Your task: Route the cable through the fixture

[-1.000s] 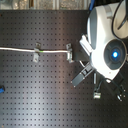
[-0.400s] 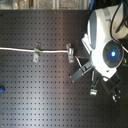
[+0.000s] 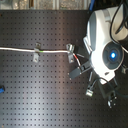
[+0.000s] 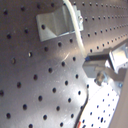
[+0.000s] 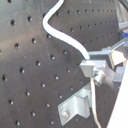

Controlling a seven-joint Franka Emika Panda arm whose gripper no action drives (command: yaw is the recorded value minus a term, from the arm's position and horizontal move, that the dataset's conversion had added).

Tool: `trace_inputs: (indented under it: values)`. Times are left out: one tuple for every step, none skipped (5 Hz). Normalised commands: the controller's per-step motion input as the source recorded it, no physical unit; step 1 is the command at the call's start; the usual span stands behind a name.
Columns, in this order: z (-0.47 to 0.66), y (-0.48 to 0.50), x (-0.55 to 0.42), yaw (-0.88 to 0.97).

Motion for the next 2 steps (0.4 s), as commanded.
trace_inputs:
  values:
    - [0.63,0.006,-0.008,0.01]
    - [0.66,0.007,0.002,0.0]
